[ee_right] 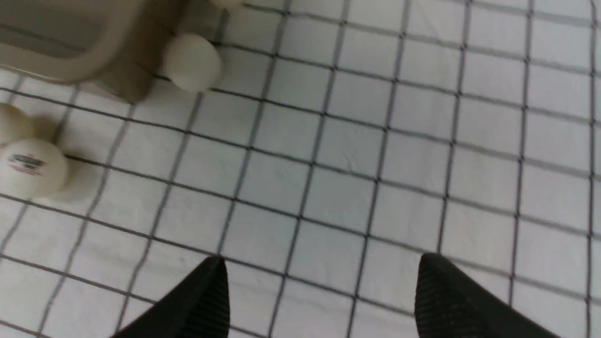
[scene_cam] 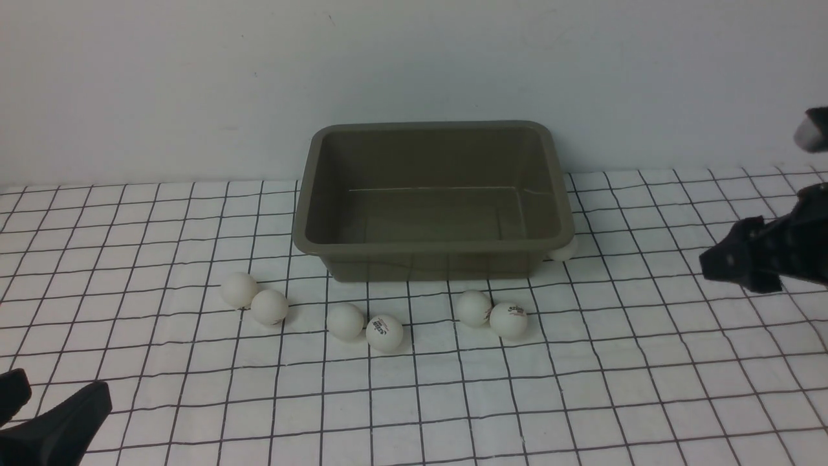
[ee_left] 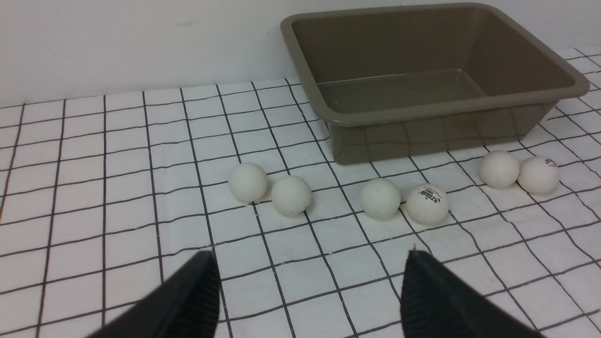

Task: Put the table tennis balls into the box on the white checkered tablecloth.
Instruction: 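Reach for and grasp a ping pong ball on the table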

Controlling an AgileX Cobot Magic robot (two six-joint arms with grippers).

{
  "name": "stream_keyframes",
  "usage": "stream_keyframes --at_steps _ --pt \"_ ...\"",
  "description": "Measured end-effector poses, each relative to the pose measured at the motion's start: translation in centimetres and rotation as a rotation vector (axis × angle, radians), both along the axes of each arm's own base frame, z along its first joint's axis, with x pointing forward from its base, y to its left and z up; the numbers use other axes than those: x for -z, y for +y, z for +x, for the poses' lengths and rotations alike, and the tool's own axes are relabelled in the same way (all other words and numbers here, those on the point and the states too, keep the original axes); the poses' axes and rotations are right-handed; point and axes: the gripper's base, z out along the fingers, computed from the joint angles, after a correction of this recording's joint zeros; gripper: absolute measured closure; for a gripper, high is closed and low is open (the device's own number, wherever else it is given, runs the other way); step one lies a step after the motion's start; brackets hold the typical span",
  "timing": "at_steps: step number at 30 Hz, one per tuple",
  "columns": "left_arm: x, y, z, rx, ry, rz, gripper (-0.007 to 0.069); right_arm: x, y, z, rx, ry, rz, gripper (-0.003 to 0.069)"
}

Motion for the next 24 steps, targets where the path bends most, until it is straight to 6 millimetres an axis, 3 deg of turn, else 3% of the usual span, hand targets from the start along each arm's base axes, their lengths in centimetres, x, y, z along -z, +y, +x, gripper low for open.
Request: stream_keyframes --at_steps 5,11,18,24 --pt "0.0 0.0 0.0 0.002 -0.001 0.006 0.0153 -0.8 1.2 1.2 -0.065 -0.147 0.155 0.0177" --pt "0.0 0.0 0.0 0.005 0.002 0.007 0.0153 1.6 1.0 4.6 0.001 -0.148 0.327 0.0177" --pt "0.3 -0.1 -0.1 0.018 0.033 0.008 0.0153 5.5 0.6 8.5 -0.155 -0.064 0.26 0.0177" --pt "0.4 -0.2 -0.2 0.026 0.05 0.005 0.0153 6.8 1.1 8.7 -0.402 -0.111 0.114 0.0177"
